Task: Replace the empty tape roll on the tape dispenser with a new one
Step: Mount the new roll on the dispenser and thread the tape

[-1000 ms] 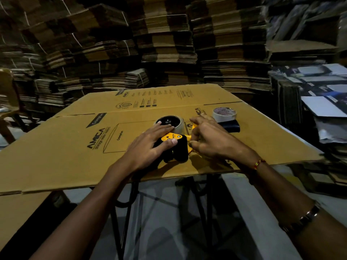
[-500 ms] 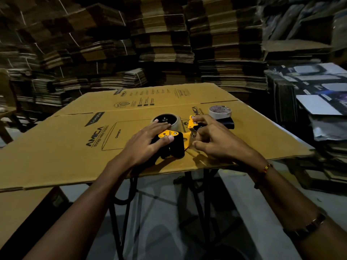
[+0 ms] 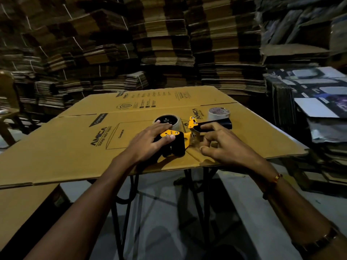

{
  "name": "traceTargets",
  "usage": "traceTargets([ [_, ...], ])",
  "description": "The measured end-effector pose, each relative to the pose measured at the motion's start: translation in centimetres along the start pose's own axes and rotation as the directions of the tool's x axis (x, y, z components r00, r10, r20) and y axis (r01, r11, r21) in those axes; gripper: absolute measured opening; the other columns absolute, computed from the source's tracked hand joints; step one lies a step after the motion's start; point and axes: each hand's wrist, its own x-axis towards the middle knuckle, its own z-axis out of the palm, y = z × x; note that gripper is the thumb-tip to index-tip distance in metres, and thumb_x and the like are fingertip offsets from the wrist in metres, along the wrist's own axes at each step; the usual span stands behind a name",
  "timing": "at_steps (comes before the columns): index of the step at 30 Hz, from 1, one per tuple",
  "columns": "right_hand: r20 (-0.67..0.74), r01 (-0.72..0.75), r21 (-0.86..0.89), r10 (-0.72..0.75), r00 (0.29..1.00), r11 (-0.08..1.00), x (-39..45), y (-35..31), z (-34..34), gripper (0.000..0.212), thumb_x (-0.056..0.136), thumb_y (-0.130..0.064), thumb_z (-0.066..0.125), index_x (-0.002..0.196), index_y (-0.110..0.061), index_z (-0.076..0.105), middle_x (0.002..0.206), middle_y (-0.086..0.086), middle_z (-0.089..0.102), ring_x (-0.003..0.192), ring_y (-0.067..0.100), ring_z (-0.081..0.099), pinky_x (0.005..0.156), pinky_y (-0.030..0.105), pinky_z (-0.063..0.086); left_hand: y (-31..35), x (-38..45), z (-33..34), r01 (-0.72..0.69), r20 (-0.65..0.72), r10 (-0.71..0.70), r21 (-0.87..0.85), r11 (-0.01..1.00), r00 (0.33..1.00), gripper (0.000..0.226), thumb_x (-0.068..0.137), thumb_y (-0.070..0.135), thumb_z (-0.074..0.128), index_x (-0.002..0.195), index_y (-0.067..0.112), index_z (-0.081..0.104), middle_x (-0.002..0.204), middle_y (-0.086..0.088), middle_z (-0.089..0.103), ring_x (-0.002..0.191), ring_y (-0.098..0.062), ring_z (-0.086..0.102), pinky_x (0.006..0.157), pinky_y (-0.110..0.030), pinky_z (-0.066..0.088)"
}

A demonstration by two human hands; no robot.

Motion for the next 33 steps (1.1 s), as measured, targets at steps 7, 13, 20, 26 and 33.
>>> traceTargets([
  [7, -0.077, 0.007, -0.027, -0.009, 0.997, 1.0, -1.0, -1.5, 1.9, 0.02, 0.089, -0.024, 0.069, 0.072, -0.015, 0.065, 0.152, -0.006, 0.037, 0.136, 0.009, 0.039, 0.096, 0.03, 0.037, 0.2, -0.1, 0.0, 0.018, 0.003, -0.018, 0.029, 0.999, 1.0, 0.069, 0.088, 0.068, 0.036, 0.149, 0.037, 0.04, 0.159, 0.013, 0.034, 0.151, -0.004, 0.015, 0.119, -0.053, 0.021],
  [13, -0.147, -0.048, -0.026, 0.044, 0.988, 0.999, -1.3, -2.7, 3.5, 0.019, 0.091, -0.028, 0.067, 0.076, -0.016, 0.063, 0.16, 0.0, 0.03, 0.143, 0.017, 0.036, 0.103, 0.029, 0.034, 1.0, -0.7, 0.1, 0.051, -0.008, -0.051, 0.014, 0.999, 0.999, 0.073, 0.085, 0.069, 0.035, 0.153, 0.041, 0.03, 0.164, 0.009, 0.025, 0.152, -0.01, 0.012, 0.12, -0.052, 0.018],
  [20, -0.119, -0.079, 0.12, 0.093, 0.989, 0.99, -1.4, -2.8, 3.3, 0.019, 0.09, -0.029, 0.07, 0.073, -0.021, 0.067, 0.16, 0.001, 0.032, 0.147, 0.016, 0.03, 0.112, 0.048, 0.04, 3.0, -4.8, 4.3, -0.127, -0.392, 0.147, 0.076, 0.989, 0.908, 0.046, 0.086, 0.065, 0.051, 0.12, 0.034, 0.048, 0.164, 0.001, 0.019, 0.154, -0.023, 0.003, 0.113, -0.068, 0.023],
  [26, -0.133, -0.083, 0.091, 0.094, 0.987, 0.992, -1.5, -3.5, 3.3, 0.018, 0.092, -0.028, 0.068, 0.079, -0.016, 0.07, 0.161, -0.002, 0.029, 0.146, 0.015, 0.03, 0.108, 0.031, 0.032, 5.1, -6.3, 6.9, -0.052, -0.335, 0.115, 0.189, 0.981, 0.935, 0.055, 0.081, 0.072, 0.046, 0.103, 0.023, 0.057, 0.164, -0.002, 0.017, 0.154, -0.027, 0.001, 0.111, -0.07, 0.024],
  [33, -0.148, -0.061, 0.048, 0.067, 0.987, 0.997, -1.4, -3.6, 4.0, 0.019, 0.092, -0.037, 0.066, 0.081, -0.022, 0.068, 0.157, -0.001, 0.032, 0.141, 0.018, 0.037, 0.109, 0.042, 0.041, 5.5, -5.8, 7.3, -0.083, -0.463, 0.094, 0.045, 0.996, 0.881, 0.017, 0.086, 0.031, 0.053, 0.091, 0.016, 0.056, 0.157, -0.005, 0.035, 0.151, -0.034, 0.014, 0.114, -0.042, 0.025],
])
